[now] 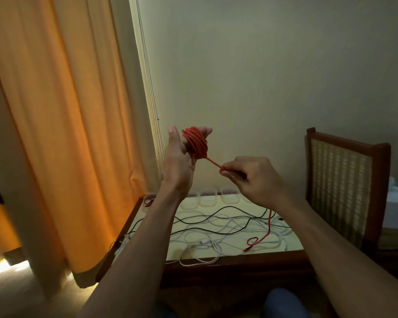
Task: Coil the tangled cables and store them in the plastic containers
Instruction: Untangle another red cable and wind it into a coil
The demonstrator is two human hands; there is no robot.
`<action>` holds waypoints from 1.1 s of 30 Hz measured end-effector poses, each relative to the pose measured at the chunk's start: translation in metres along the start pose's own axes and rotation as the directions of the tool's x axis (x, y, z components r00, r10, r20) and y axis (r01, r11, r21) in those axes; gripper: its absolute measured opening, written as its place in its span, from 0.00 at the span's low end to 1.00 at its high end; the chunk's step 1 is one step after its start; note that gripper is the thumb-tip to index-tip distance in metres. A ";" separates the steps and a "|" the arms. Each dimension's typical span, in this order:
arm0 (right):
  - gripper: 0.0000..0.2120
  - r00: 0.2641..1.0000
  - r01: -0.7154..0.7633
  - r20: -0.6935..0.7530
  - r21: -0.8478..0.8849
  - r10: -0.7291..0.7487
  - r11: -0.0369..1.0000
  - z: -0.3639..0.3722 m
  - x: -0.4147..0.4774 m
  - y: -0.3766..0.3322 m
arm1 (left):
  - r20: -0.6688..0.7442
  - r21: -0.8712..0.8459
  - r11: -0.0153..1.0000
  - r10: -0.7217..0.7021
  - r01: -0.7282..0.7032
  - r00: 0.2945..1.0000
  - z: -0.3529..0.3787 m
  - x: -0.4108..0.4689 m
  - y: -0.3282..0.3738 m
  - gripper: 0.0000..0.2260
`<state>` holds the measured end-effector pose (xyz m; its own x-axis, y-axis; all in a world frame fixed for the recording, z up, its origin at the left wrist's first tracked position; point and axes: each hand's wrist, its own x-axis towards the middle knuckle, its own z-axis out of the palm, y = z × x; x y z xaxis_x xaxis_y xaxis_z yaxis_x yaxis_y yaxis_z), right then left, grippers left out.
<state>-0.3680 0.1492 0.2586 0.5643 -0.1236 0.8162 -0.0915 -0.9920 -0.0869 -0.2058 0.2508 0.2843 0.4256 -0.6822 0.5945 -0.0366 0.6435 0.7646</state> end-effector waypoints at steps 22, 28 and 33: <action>0.07 0.986 0.116 -0.119 0.012 -0.114 0.993 -0.020 0.054 0.018 | 0.404 0.480 0.862 -0.384 0.165 0.830 -0.013 -0.012 -0.003 0.51; 0.07 0.969 -0.242 0.037 0.309 0.242 0.920 0.009 0.047 0.036 | 0.340 0.084 0.951 -0.308 0.298 0.888 -0.012 -0.018 -0.010 0.46; 0.10 0.928 -0.373 0.136 0.306 0.348 0.876 0.030 0.026 0.039 | 0.302 -0.280 0.905 -0.235 0.321 0.924 -0.013 -0.018 -0.022 0.42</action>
<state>-0.3324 0.1062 0.2596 0.6035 -0.4632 0.6491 -0.0397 -0.8305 -0.5556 -0.2012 0.2533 0.2531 0.1287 -0.8863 0.4449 0.3566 0.4600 0.8132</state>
